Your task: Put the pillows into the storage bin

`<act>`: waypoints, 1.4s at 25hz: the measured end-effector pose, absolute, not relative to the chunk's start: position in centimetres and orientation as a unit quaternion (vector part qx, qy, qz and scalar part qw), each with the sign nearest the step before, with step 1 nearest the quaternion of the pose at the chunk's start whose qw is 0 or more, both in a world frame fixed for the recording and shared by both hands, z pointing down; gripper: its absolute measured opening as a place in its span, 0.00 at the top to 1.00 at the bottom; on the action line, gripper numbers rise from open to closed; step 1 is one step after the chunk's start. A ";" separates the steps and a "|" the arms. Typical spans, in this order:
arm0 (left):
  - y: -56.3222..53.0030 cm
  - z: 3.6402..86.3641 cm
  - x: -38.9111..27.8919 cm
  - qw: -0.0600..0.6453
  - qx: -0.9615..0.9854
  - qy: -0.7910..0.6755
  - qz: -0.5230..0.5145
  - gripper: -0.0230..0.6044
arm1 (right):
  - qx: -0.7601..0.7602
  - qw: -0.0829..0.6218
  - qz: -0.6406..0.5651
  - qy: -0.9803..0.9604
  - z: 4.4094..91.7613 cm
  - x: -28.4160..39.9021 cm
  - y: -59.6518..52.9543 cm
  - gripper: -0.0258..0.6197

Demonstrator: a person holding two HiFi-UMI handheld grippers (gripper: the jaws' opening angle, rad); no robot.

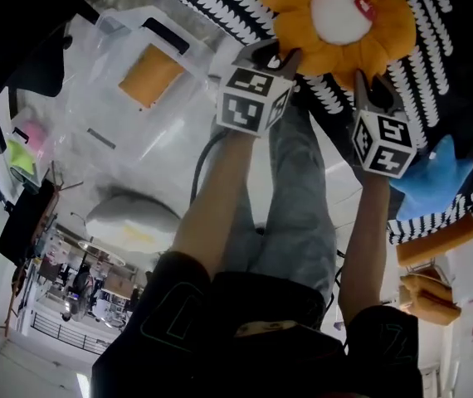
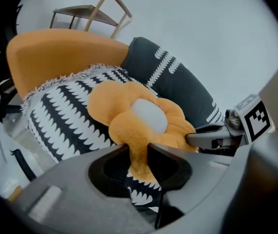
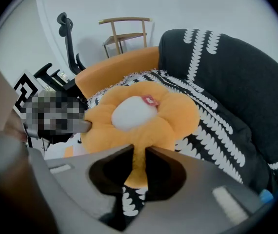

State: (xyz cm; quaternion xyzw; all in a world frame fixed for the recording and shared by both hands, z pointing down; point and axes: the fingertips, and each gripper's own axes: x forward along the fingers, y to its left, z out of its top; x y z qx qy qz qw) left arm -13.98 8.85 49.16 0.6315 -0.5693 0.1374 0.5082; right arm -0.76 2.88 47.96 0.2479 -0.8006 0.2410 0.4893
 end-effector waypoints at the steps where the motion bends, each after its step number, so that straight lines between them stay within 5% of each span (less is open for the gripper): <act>1: 9.4 49.1 -14.6 0.509 0.625 -0.576 0.134 0.78 | 0.240 0.490 0.238 -0.804 47.9 -1.5 3.2 0.87; 8: 10.9 46.3 -13.9 0.512 0.590 -0.614 0.113 0.78 | 0.196 0.490 0.215 -0.822 45.5 -1.7 3.0 0.87; 18: 5.5 41.1 -3.0 0.520 0.526 -0.669 0.073 0.78 | 0.122 0.496 0.175 -0.842 40.5 7.2 -4.9 0.87; 35: 23.5 41.7 -11.7 0.528 0.359 -0.768 -0.046 0.75 | -0.090 0.503 0.071 -0.857 40.0 -7.6 9.2 0.87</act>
